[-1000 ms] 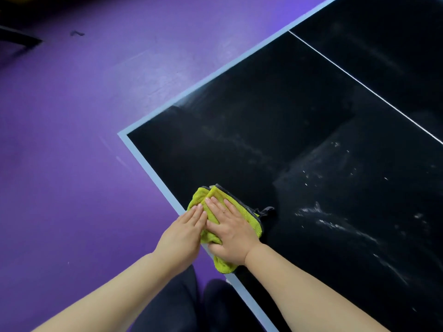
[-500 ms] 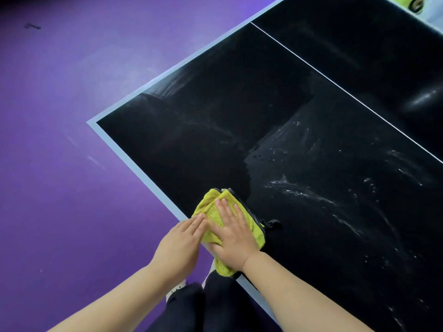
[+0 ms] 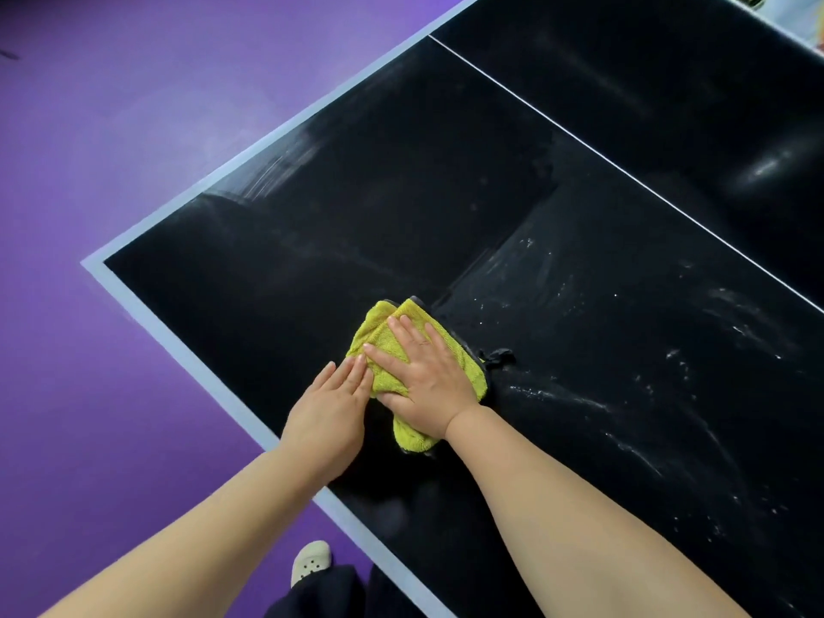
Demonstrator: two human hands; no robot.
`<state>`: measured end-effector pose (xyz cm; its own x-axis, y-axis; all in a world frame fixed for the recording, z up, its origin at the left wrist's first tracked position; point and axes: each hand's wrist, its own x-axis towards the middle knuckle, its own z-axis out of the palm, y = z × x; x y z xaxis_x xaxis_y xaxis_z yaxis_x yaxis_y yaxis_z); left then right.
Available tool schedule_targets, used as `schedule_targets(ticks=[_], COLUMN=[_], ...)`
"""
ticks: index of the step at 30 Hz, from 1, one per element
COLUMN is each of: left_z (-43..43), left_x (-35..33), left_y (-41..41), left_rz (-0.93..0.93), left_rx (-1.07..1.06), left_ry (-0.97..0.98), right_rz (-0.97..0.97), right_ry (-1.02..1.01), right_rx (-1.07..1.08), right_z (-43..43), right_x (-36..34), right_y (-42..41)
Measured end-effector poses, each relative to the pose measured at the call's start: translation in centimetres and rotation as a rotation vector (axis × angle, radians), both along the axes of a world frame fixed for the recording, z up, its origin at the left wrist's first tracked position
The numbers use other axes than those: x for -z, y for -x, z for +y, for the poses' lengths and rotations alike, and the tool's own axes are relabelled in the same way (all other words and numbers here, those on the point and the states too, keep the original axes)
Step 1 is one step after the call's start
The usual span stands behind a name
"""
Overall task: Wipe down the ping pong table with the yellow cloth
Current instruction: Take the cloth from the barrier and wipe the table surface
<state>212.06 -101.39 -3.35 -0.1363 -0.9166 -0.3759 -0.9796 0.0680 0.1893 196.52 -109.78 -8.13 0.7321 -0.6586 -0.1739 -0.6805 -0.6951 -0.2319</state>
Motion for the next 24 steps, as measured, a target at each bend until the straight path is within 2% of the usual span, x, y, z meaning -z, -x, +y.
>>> schedule_targets(ticks=[6,13,24], left_z=[-12.0,-26.5,-42.2], left_x=[0.8,2.4,3.2], left_y=[3.7,9.2,18.1], left_rz=[-0.024,0.033,0.025], left_rx=[-0.058,-0.062,0.052], left_ry=[0.063,0.121,0.161], right_rz=[-0.017,-0.022,-0.053], right_ry=[0.001,0.003,0.03], right_rx=[0.075,0.187,0.385], right_z=[-11.8,-25.3,-38.6], right_x=[-0.1,0.2,0.6], right_y=[2.8,8.5,17.6])
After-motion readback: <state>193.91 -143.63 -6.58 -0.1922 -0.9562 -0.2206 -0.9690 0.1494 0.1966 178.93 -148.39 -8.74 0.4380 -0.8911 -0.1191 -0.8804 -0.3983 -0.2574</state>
